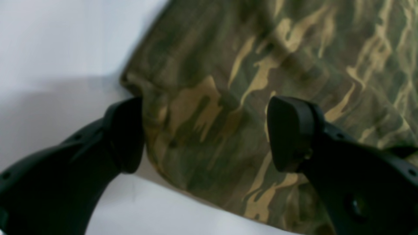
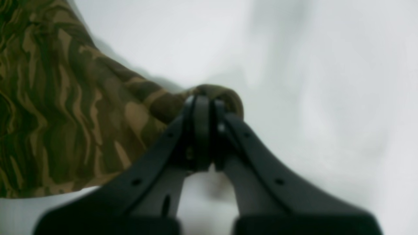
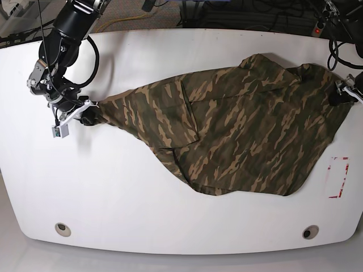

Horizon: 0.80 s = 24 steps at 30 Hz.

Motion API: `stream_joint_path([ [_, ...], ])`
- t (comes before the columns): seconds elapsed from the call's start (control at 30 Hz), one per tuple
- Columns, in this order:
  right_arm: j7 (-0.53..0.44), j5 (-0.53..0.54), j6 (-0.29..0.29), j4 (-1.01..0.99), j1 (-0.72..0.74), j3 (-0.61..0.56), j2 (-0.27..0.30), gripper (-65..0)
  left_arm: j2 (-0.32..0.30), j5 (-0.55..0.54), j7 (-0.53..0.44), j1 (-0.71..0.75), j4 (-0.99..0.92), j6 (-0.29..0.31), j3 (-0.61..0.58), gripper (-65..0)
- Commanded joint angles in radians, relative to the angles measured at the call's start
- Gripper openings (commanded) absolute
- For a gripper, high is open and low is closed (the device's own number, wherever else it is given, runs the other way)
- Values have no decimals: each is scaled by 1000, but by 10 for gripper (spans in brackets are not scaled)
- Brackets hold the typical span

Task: Fold the T-shirt properly
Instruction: 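Drag the left gripper along the shirt edge away from the right gripper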

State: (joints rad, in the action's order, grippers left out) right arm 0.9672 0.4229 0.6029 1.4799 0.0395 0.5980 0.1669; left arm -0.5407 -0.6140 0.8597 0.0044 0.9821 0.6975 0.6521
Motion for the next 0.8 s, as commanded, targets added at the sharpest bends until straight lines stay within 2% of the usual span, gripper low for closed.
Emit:
stream_joint_path([
  [0.0, -20, 20, 4, 18, 18, 3, 16, -650, 8, 22, 30, -19, 2, 1, 15, -199],
  [0.1, -20, 18, 4, 18, 18, 3, 16, -650, 11, 24, 26, -25, 2, 1, 22, -374],
  [0.13, -20, 18, 4, 18, 18, 3, 16, -650, 11, 24, 26, -25, 2, 1, 18, -478],
  [0.23, -20, 20, 4, 18, 18, 6, 16, -650, 11, 26, 30, -24, 7, 1, 16, -646],
  [0.37, -20, 21, 4, 18, 20, 12, 21, -650, 6, 26, 31, -8, 36, 1, 19, -646],
  [0.53, -18, 21, 4, 18, 20, 53, 24, -650, -11, 24, 31, 92, 149, 1, 25, -649],
  [0.67, -17, 21, 47, 21, 21, 76, 24, -650, -11, 18, 31, 179, 249, 1, 42, -649],
  [0.77, 19, 21, 59, 23, 29, 122, 24, -650, -3, 18, 31, 263, 346, 1, 100, -649],
])
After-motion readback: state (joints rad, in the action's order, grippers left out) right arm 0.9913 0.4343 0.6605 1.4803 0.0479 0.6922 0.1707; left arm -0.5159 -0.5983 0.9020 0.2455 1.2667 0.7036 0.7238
